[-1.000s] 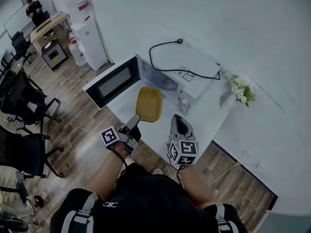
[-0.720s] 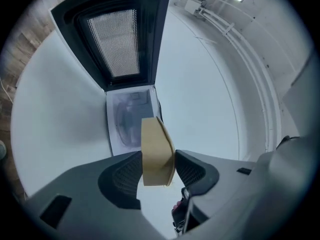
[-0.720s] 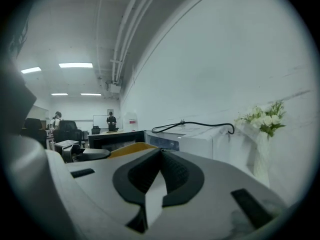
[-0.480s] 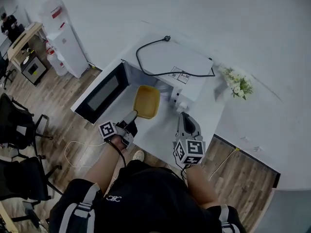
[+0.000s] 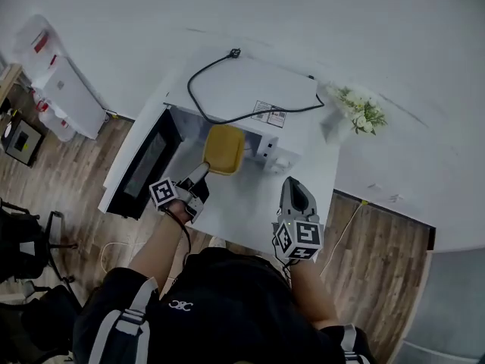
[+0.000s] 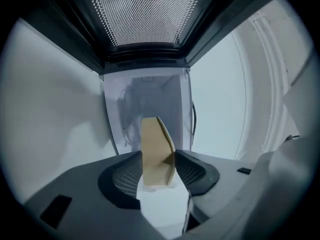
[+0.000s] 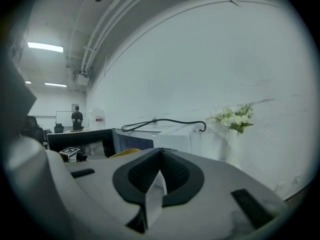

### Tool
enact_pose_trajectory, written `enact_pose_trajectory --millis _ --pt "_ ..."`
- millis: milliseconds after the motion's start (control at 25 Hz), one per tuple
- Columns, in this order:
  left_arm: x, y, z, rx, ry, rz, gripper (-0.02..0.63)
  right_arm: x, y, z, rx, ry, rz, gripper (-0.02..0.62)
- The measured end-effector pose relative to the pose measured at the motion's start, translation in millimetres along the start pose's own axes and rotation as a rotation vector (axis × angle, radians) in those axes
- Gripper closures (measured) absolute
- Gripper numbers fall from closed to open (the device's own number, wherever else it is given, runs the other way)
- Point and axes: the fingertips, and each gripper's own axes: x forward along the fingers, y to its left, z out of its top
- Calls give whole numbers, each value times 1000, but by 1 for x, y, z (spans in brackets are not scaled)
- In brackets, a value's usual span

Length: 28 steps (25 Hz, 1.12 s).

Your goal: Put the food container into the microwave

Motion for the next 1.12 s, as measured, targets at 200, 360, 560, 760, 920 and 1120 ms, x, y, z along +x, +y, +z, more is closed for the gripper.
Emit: enact_pose_trajectory --millis 200,360,560,760,920,1120 --pt "26 20 14 -26 62 -5 387 -3 -13 -17 56 20 -107 591" --pt "53 28 20 -28 118 -18 387 -12 -20 -29 80 28 -188 591" --pt "81 38 36 -42 117 -27 387 -23 -30 -40 94 38 -261 591" --pt "110 45 43 -51 125 -23 387 -35 -42 -43 95 47 -323 591" --pt "129 49 53 -67 97 -17 387 -40 -48 -44 92 59 -351 591" --pt "147 44 55 -42 102 -6 385 -42 -51 -43 85 65 -359 591"
